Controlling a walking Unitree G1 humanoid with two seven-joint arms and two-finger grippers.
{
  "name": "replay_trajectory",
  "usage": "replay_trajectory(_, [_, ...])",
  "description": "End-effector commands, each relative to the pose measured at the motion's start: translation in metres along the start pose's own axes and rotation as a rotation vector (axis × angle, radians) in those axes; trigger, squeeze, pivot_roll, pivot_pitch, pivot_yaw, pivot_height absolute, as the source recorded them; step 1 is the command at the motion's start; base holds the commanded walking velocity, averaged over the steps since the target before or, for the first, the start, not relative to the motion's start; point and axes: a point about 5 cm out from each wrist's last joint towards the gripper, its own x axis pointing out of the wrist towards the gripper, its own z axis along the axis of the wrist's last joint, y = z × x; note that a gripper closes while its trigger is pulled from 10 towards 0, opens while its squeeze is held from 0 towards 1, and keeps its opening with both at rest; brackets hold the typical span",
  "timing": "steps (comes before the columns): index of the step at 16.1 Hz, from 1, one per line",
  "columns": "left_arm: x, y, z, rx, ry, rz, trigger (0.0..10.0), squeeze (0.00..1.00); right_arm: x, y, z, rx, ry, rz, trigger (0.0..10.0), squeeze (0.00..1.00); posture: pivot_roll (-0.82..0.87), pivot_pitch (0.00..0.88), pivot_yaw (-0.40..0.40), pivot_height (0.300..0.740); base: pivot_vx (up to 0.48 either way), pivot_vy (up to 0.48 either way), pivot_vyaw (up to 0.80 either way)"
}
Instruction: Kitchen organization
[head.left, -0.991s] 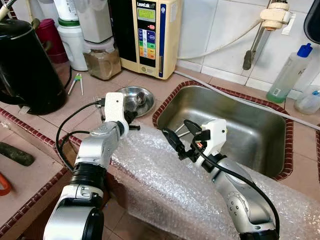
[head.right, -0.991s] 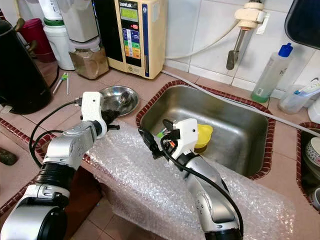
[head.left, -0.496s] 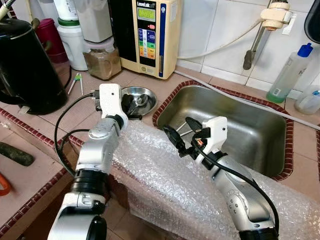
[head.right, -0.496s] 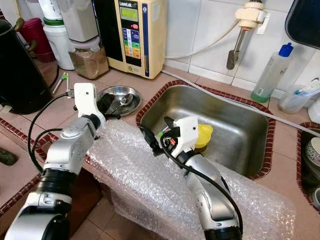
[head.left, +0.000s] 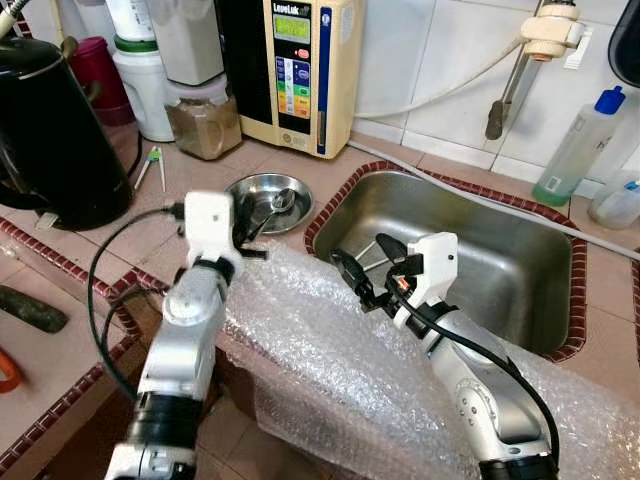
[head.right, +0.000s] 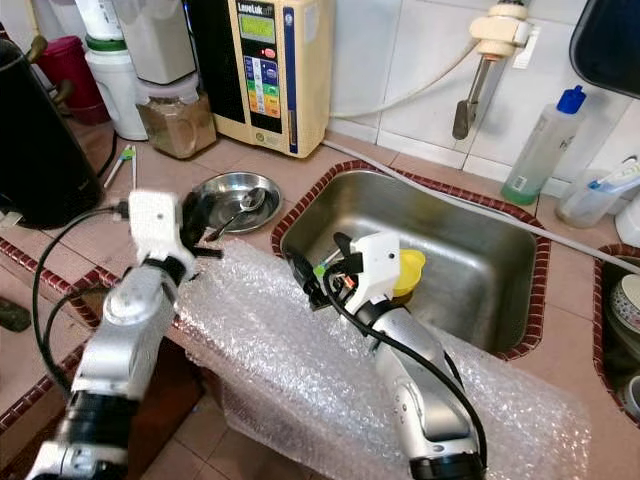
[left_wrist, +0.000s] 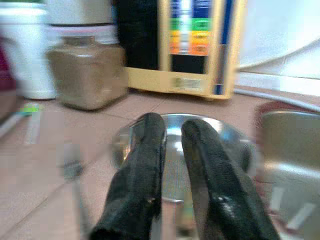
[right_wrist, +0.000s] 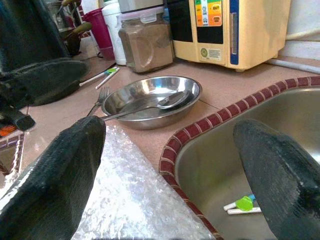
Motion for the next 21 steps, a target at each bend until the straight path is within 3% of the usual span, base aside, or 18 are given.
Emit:
replay_trajectory(1, [-0.001, 0.016, 0.004, 0.028, -0.02, 0.116, 10.0, 1.0, 0.001, 0.001, 0.0, -0.005, -0.002, -0.003, 10.0, 0.0, 0.03, 0.006, 0.023, 0.74, 0.0, 0.0, 0.0])
replay_trajectory(2, [0.001, 0.029, -0.004, 0.03, 0.054, 0.223, 10.0, 1.0, 0.001, 0.003, 0.0, -0.004, -0.001, 0.002, 10.0, 0.0, 0.03, 0.006, 0.024, 0.74, 0.0, 0.0, 0.0])
replay_trajectory(3, [0.006, 0.037, -0.009, -0.005, 0.1, 0.258, 10.0, 1.0, 0.002, 0.004, -0.001, -0.002, -0.001, 0.006, 10.0, 0.0, 0.03, 0.009, 0.028, 0.74, 0.0, 0.0, 0.0])
replay_trajectory(7, [0.023, 0.055, -0.007, -0.017, 0.144, 0.349, 10.0, 1.0, -0.001, 0.006, -0.003, 0.001, 0.0, 0.0, 10.0, 0.0, 0.01, 0.019, 0.04, 0.74, 0.0, 0.0, 0.0])
replay_trajectory(13, [0.041, 0.056, -0.023, -0.055, 0.325, 0.436, 10.0, 1.0, -0.012, 0.008, -0.005, 0.001, 0.013, -0.015, 10.0, 0.0, -0.02, 0.049, 0.051, 0.74, 0.0, 0.0, 0.0])
replay_trajectory(19, [0.051, 0.051, -0.026, -0.089, 0.413, 0.403, 10.0, 1.0, -0.016, 0.019, -0.004, 0.024, 0.013, 0.042, 10.0, 0.0, -0.04, 0.058, 0.067, 0.74, 0.0, 0.0, 0.0])
replay_trajectory(21, [0.049, 0.053, -0.032, -0.077, 0.485, 0.401, 10.0, 1.0, -0.017, 0.019, -0.005, 0.025, 0.017, 0.037, 10.0, 0.0, -0.04, 0.058, 0.073, 0.74, 0.0, 0.0, 0.0])
